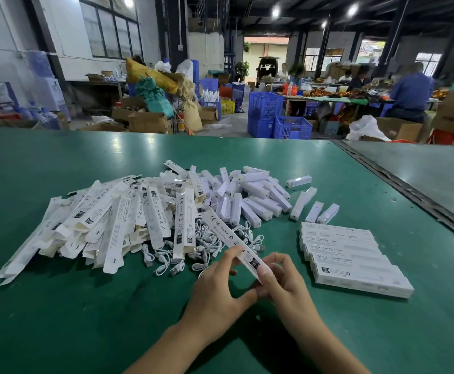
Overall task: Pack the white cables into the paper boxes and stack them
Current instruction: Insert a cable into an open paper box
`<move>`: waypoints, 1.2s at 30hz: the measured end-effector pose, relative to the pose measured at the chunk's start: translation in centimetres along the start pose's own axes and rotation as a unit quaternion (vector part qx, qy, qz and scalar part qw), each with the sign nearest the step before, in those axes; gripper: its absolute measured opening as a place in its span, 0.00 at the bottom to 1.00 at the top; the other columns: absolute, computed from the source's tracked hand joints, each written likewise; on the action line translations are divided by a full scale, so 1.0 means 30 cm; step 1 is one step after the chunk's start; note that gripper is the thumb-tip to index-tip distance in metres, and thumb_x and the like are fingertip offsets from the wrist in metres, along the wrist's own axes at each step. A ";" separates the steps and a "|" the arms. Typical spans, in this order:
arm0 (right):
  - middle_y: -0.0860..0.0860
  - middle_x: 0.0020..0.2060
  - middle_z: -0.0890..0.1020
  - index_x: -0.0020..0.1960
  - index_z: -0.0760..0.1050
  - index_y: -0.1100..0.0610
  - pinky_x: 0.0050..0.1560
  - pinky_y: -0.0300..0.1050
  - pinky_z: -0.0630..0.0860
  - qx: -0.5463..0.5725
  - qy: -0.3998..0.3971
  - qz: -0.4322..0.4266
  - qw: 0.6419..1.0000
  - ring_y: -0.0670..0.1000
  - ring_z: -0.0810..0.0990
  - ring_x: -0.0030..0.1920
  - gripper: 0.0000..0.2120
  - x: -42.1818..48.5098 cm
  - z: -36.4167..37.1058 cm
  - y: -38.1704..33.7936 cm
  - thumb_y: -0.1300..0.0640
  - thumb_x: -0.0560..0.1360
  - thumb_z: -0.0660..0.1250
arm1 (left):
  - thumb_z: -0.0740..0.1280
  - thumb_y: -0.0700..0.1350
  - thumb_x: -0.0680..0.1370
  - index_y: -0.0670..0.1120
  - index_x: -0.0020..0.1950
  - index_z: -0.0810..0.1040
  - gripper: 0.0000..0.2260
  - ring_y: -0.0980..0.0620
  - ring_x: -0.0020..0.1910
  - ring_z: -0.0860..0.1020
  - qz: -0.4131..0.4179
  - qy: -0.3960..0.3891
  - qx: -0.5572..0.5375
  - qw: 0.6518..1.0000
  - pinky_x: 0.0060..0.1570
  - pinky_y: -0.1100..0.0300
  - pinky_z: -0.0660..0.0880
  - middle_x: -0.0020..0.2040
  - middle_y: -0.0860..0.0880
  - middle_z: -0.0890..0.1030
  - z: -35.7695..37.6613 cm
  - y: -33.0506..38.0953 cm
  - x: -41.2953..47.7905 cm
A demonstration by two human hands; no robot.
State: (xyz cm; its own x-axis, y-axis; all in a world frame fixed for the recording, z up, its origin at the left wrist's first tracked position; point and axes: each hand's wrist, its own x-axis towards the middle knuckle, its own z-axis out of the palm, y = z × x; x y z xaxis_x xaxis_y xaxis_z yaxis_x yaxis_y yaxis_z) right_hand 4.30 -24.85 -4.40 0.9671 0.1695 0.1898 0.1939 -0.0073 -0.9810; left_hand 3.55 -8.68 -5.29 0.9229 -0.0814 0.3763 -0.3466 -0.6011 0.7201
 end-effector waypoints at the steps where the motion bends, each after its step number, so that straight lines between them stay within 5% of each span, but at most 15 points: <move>1: 0.50 0.36 0.81 0.52 0.72 0.54 0.42 0.43 0.77 -0.009 0.005 -0.010 1.000 0.48 0.80 0.35 0.04 0.000 0.000 -0.002 0.54 0.79 0.65 | 0.67 0.71 0.64 0.80 0.62 0.55 0.31 0.68 0.54 0.75 -0.006 0.003 -0.008 1.000 0.52 0.74 0.70 0.54 0.66 0.77 -0.001 0.002 0.000; 6: 0.51 0.34 0.82 0.53 0.77 0.39 0.45 0.46 0.75 -0.082 0.015 -0.050 0.995 0.48 0.81 0.38 0.07 -0.005 -0.007 -0.012 0.49 0.76 0.67 | 0.67 0.73 0.64 0.76 0.57 0.58 0.26 0.68 0.53 0.76 -0.021 0.001 -0.042 0.999 0.48 0.76 0.69 0.48 0.67 0.77 -0.010 0.003 -0.003; 9: 0.53 0.39 0.84 0.58 0.79 0.40 0.49 0.55 0.78 -0.089 -0.002 -0.052 0.995 0.54 0.82 0.42 0.11 -0.015 -0.005 -0.022 0.49 0.77 0.66 | 0.64 0.78 0.64 0.69 0.59 0.60 0.29 0.65 0.50 0.78 -0.025 0.010 -0.047 0.999 0.50 0.62 0.77 0.48 0.63 0.80 -0.013 0.003 0.000; 12: 0.43 0.43 0.85 0.63 0.76 0.43 0.50 0.37 0.77 -0.084 -0.026 -0.056 0.995 0.43 0.83 0.45 0.13 -0.020 -0.002 -0.028 0.48 0.79 0.65 | 0.64 0.78 0.66 0.70 0.64 0.61 0.31 0.65 0.48 0.80 -0.025 0.029 -0.033 0.999 0.48 0.64 0.78 0.47 0.64 0.80 -0.021 -0.001 0.001; 15: 0.42 0.36 0.83 0.64 0.74 0.46 0.55 0.35 0.75 -0.078 -0.033 -0.041 0.996 0.40 0.81 0.44 0.17 -0.019 -0.006 -0.031 0.61 0.79 0.59 | 0.64 0.75 0.67 0.76 0.64 0.64 0.26 0.65 0.47 0.80 -0.007 0.042 -0.009 0.999 0.48 0.67 0.76 0.43 0.61 0.82 -0.031 -0.007 0.000; 19: 0.40 0.54 0.84 0.64 0.75 0.48 0.58 0.43 0.78 -0.072 -0.026 -0.044 0.996 0.44 0.81 0.58 0.26 -0.020 -0.008 -0.023 0.74 0.78 0.56 | 0.62 0.73 0.70 0.73 0.67 0.65 0.25 0.66 0.49 0.78 -0.002 0.032 -0.004 0.999 0.47 0.71 0.74 0.46 0.59 0.81 -0.045 -0.003 0.003; 24: 0.48 0.52 0.85 0.53 0.77 0.44 0.53 0.44 0.80 -0.036 -0.003 -0.075 0.997 0.51 0.85 0.51 0.19 -0.016 -0.006 -0.009 0.68 0.75 0.69 | 0.60 0.60 0.80 0.55 0.72 0.72 0.23 0.71 0.44 0.77 0.016 0.009 -0.029 0.999 0.43 0.77 0.69 0.45 0.66 0.78 -0.042 0.007 0.006; 27: 0.44 0.50 0.85 0.48 0.76 0.40 0.47 0.38 0.80 -0.068 0.000 -0.119 0.991 0.48 0.86 0.47 0.20 -0.019 -0.004 -0.014 0.66 0.74 0.72 | 0.59 0.58 0.80 0.56 0.70 0.71 0.19 0.71 0.42 0.77 0.021 0.002 -0.039 0.999 0.42 0.77 0.67 0.44 0.67 0.78 -0.039 0.009 0.002; 33: 0.45 0.57 0.81 0.43 0.81 0.55 0.50 0.40 0.80 -0.250 0.027 -0.268 0.930 0.42 0.83 0.52 0.09 -0.011 -0.022 -0.024 0.68 0.71 0.74 | 0.55 0.64 0.79 0.65 0.65 0.66 0.15 0.63 0.44 0.79 0.026 -0.008 -0.057 0.998 0.44 0.68 0.73 0.44 0.57 0.81 -0.031 0.006 0.001; 36: 0.39 0.63 0.77 0.49 0.80 0.51 0.58 0.32 0.74 -0.294 0.007 -0.289 0.911 0.38 0.79 0.59 0.14 -0.014 -0.034 -0.037 0.67 0.70 0.72 | 0.54 0.69 0.78 0.66 0.64 0.67 0.17 0.68 0.47 0.78 0.029 0.002 -0.068 0.997 0.45 0.74 0.70 0.44 0.66 0.80 -0.034 0.007 0.001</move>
State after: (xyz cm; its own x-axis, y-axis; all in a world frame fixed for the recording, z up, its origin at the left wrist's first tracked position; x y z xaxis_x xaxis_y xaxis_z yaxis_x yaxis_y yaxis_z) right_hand 3.87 -25.92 -3.35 0.6768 0.3002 0.6722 0.7221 -0.4483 -0.5268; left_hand 3.32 -8.00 -4.53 0.9002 -0.1086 0.4217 -0.4186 -0.4824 0.7694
